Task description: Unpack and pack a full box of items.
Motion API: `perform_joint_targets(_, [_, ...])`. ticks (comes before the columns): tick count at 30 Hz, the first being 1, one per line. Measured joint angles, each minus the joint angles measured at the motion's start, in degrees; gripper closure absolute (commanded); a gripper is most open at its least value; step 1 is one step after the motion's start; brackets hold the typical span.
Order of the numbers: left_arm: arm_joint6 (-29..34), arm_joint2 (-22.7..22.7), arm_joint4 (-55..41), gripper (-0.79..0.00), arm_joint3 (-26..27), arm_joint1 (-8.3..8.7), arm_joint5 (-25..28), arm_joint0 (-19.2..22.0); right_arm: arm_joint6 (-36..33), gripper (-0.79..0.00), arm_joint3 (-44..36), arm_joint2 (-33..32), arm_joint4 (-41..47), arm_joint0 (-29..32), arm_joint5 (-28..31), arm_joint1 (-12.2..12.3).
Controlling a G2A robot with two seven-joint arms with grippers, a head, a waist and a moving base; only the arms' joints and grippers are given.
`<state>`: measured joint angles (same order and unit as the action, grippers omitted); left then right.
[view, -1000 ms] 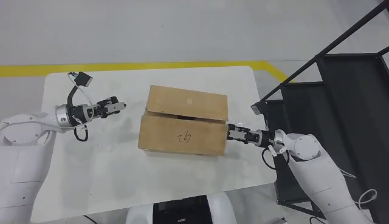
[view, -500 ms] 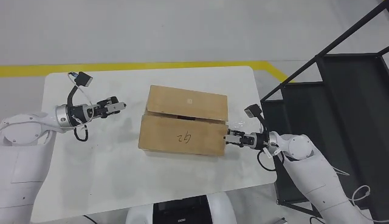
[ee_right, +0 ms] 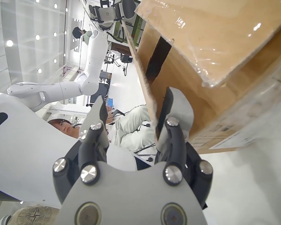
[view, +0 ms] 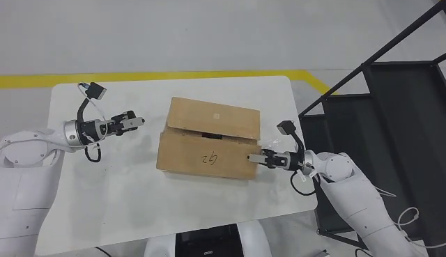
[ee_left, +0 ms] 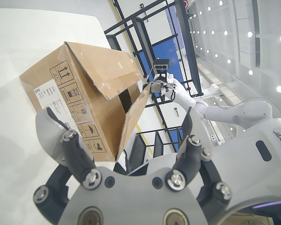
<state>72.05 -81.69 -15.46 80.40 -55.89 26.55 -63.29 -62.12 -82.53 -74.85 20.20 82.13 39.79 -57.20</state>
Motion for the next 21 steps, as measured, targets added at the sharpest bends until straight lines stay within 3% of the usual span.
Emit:
perform_joint_targets(10, [0.0, 0.0, 0.0, -0.785, 0.0, 0.0, 0.0, 0.0, 0.7, 0.0, 0.9, 1.6, 1.6, -1.0, 0.7, -0.2])
perform_joint_targets(21, [0.0, 0.0, 0.0, -0.785, 0.0, 0.0, 0.0, 0.0, -3.6, 0.0, 1.8, 8.8, 4.4, -7.0, -1.2, -0.9])
